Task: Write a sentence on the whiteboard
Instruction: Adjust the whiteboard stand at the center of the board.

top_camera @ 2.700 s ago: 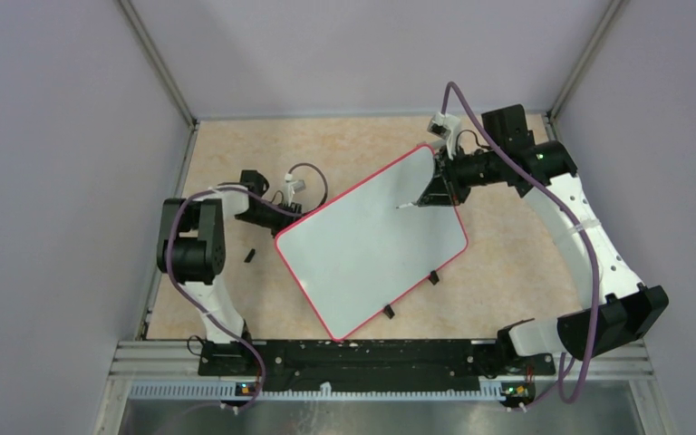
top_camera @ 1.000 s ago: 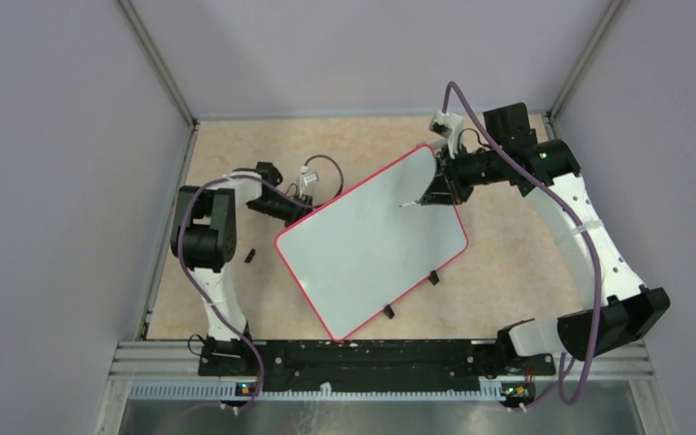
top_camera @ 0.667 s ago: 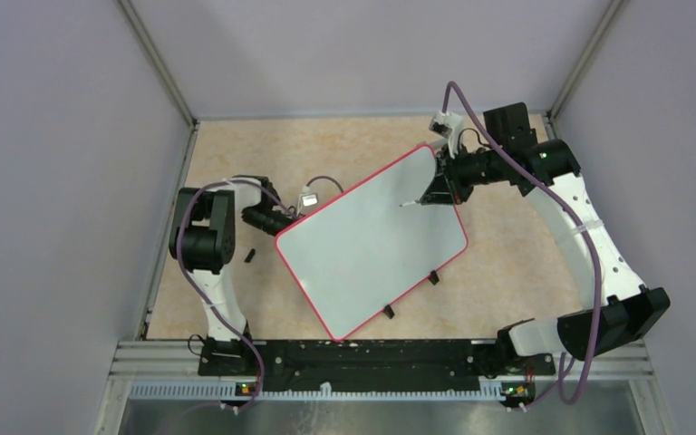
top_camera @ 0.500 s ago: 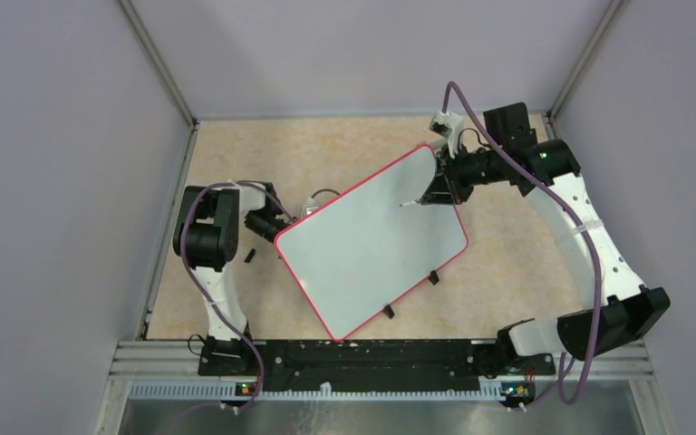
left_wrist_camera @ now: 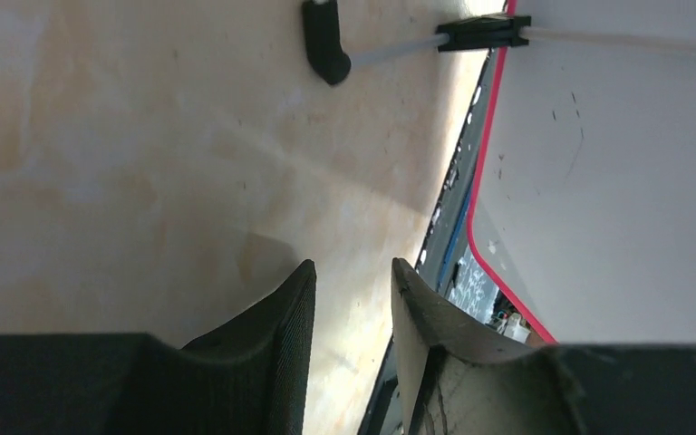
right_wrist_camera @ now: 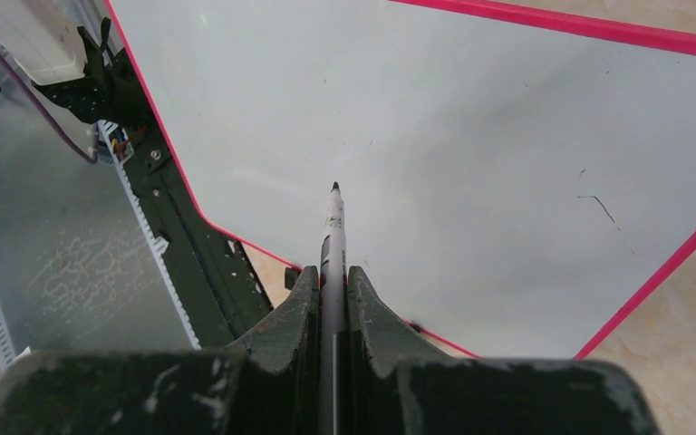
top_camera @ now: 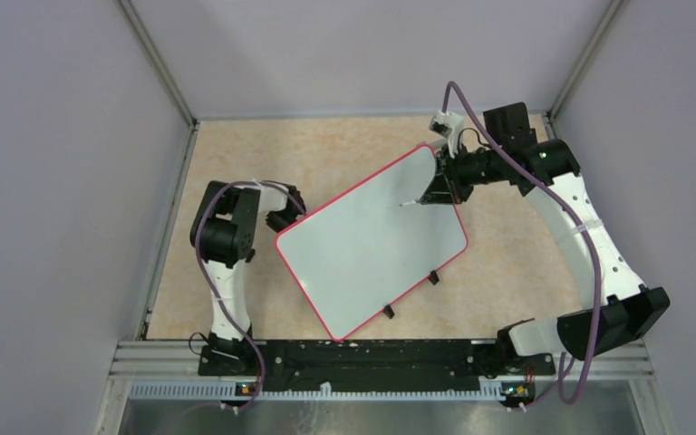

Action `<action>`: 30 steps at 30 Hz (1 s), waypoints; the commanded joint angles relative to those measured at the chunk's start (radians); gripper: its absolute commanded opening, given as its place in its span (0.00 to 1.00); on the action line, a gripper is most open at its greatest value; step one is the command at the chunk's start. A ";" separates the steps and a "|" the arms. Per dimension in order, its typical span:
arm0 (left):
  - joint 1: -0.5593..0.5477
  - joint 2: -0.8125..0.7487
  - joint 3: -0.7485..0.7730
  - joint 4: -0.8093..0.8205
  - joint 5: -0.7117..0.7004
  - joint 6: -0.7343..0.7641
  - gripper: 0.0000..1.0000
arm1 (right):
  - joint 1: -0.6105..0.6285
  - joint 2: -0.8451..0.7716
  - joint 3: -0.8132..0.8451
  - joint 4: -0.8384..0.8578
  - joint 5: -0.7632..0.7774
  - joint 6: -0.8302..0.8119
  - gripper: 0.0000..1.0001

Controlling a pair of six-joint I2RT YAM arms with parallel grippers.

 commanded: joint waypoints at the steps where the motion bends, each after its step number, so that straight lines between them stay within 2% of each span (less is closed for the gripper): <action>1: -0.023 0.029 0.009 0.124 0.039 -0.112 0.41 | 0.010 -0.023 0.050 0.005 0.014 -0.006 0.00; 10: -0.095 0.064 -0.027 0.316 0.121 -0.243 0.40 | 0.009 -0.028 0.044 0.005 0.030 -0.014 0.00; 22: -0.196 0.153 0.101 0.387 0.155 -0.327 0.36 | 0.010 -0.034 0.033 0.008 0.034 -0.015 0.00; 30: -0.250 0.194 0.160 0.398 0.155 -0.332 0.33 | 0.010 -0.031 0.038 0.005 0.033 -0.024 0.00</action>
